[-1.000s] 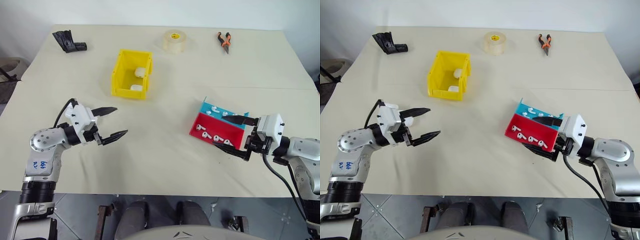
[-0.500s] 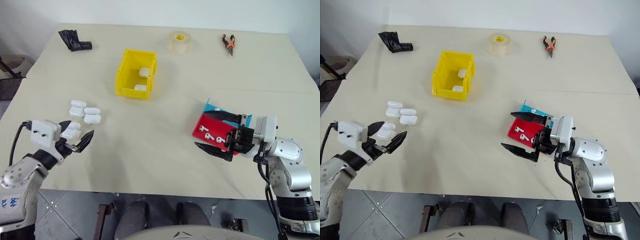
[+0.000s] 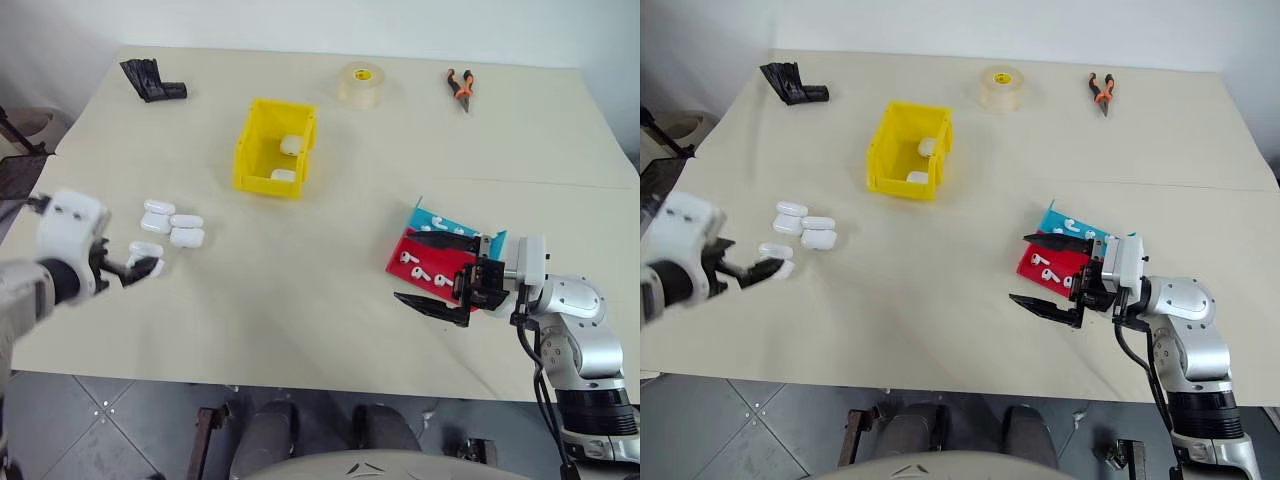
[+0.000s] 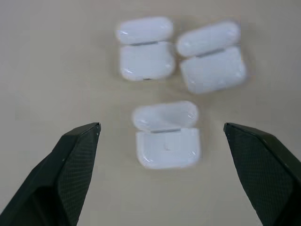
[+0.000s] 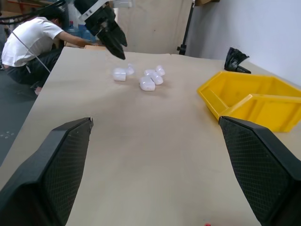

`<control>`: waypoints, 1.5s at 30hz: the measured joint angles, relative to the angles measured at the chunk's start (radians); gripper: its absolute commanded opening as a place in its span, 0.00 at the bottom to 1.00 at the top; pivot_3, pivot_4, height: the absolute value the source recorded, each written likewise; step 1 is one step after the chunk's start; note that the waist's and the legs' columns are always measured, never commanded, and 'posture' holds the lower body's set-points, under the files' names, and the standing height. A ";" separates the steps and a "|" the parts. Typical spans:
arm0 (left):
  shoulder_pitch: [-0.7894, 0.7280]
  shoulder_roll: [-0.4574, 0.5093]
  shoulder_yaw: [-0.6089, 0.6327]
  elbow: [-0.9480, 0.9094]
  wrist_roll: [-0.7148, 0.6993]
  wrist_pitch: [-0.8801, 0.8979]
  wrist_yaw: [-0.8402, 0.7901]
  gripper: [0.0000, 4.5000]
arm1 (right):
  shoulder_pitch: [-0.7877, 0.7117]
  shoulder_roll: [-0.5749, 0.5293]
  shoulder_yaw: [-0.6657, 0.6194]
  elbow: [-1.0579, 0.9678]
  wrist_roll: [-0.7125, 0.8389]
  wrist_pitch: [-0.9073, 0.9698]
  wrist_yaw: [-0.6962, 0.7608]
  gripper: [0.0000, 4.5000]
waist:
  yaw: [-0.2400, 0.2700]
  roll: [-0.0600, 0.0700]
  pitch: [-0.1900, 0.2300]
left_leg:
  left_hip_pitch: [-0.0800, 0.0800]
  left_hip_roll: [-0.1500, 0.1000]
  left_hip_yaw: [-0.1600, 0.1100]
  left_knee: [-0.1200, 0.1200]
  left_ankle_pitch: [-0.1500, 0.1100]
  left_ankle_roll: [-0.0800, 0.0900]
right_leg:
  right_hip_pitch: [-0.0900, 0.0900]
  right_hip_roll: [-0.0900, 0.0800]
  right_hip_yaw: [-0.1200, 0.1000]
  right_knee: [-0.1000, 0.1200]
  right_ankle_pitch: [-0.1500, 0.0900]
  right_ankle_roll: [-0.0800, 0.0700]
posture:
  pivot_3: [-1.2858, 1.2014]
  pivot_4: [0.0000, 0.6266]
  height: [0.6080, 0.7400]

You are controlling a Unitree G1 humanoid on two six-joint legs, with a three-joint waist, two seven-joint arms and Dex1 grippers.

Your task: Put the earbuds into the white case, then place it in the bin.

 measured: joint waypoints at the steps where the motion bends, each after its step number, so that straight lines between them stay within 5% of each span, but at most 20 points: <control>1: -0.028 0.005 -0.024 0.024 0.000 0.043 0.003 0.99 | 0.002 0.000 0.000 -0.001 0.000 0.004 -0.002 1.00 | -0.005 0.000 0.000 | 0.000 0.000 0.000 -0.001 0.000 0.000 | -0.001 0.000 0.000 0.000 0.000 0.000 | 0.52 0.24 1.00; 12: -0.132 0.041 -0.207 0.255 -0.030 0.101 0.005 0.99 | 0.012 0.003 0.008 -0.032 0.000 0.011 -0.044 1.00 | -0.006 0.000 0.000 | -0.002 0.000 0.001 0.000 0.000 -0.001 | -0.007 0.000 0.002 0.009 0.000 0.000 | 0.52 0.24 1.00; 27: -0.199 -0.040 -0.252 0.334 0.037 0.085 0.005 0.99 | 0.042 0.005 0.009 -0.079 0.000 0.016 -0.093 1.00 | -0.006 0.000 0.000 | -0.002 -0.001 0.002 0.001 0.001 -0.001 | -0.009 0.000 0.002 0.013 0.000 0.000 | 0.52 0.24 1.00; 34: -0.183 -0.040 -0.261 0.334 0.041 0.036 -0.014 0.62 | 0.044 0.011 0.024 -0.080 -0.001 0.016 -0.107 1.00 | -0.006 0.000 0.000 | -0.002 0.000 0.002 0.001 0.001 -0.002 | -0.009 0.000 0.003 0.014 0.000 0.000 | 0.52 0.24 1.00; 45: -0.014 -0.090 -0.106 0.251 0.039 -0.095 -0.049 0.62 | 0.046 0.011 0.024 -0.077 -0.004 0.010 -0.105 1.00 | -0.009 0.001 -0.001 | -0.002 0.001 0.003 0.000 0.001 -0.002 | -0.011 -0.002 0.004 0.013 0.000 0.000 | 0.52 0.24 1.00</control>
